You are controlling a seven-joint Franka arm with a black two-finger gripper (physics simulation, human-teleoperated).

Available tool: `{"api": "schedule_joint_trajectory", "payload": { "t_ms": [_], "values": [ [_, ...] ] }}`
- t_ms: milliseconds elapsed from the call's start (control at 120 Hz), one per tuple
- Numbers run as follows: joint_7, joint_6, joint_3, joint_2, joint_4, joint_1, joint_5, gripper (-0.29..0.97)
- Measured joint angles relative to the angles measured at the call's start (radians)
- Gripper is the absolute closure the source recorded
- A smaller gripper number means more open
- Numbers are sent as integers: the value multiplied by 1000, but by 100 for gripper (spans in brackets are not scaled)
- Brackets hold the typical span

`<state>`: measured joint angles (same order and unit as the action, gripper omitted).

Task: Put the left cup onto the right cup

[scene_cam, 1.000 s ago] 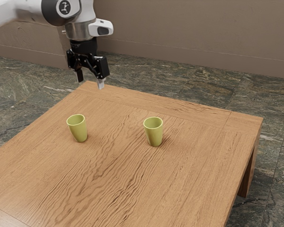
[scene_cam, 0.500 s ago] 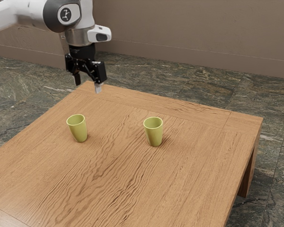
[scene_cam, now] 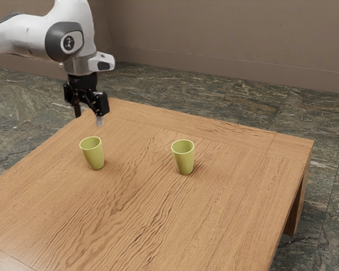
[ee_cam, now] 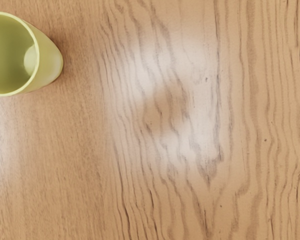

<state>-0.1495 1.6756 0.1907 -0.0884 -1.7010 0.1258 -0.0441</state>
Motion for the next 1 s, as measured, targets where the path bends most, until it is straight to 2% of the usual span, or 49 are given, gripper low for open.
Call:
{"api": "schedule_joint_trajectory", "payload": {
  "t_ms": [525, 1000],
  "values": [
    [-90, 166, 31, -15, -142, -20, 6, 0],
    [-117, 230, 47, -86, -122, -45, 19, 0]
  ]
}}
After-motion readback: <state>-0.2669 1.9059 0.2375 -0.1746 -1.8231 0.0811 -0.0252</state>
